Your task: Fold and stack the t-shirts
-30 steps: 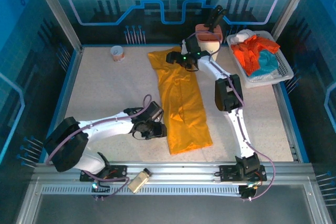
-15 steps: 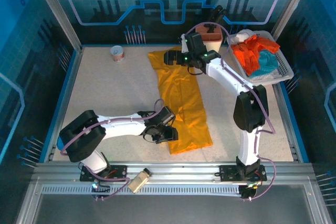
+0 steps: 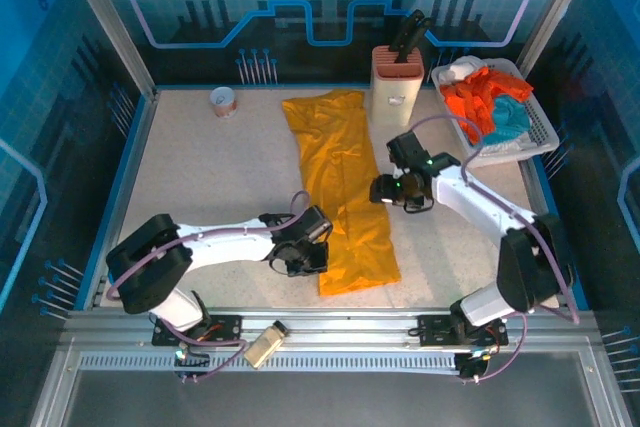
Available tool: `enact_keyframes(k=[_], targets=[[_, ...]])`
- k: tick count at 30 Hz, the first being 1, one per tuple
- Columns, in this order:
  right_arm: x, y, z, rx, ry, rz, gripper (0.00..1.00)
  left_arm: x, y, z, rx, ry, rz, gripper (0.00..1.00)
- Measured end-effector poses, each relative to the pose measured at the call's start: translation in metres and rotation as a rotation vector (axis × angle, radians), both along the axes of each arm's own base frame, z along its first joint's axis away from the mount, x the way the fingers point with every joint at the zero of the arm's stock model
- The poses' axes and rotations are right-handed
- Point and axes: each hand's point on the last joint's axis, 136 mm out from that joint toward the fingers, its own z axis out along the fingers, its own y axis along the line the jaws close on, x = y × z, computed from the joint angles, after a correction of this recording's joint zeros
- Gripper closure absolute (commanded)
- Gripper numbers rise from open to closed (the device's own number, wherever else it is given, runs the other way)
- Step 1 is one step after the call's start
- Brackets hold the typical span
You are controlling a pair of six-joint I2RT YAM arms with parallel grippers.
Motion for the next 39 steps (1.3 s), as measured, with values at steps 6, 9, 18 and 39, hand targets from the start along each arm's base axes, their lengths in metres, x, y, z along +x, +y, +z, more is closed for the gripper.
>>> enact_keyframes(k=[6, 9, 18, 39], targets=[[-0.063, -0.021, -0.02, 0.013, 0.091, -0.021, 0.46, -0.011, 0.017, 0.009, 0.003, -0.022, -0.031, 0.74], [-0.092, -0.023, -0.037, 0.036, 0.162, -0.019, 0.46, -0.022, 0.023, 0.004, -0.007, 0.001, -0.043, 0.62], [-0.151, 0.005, -0.065, 0.066, 0.296, 0.081, 0.46, -0.049, 0.029, -0.004, -0.059, 0.065, -0.029, 0.49], [-0.171, 0.019, -0.09, 0.113, 0.34, 0.037, 0.9, -0.056, 0.017, -0.011, -0.062, 0.092, -0.006, 0.94]])
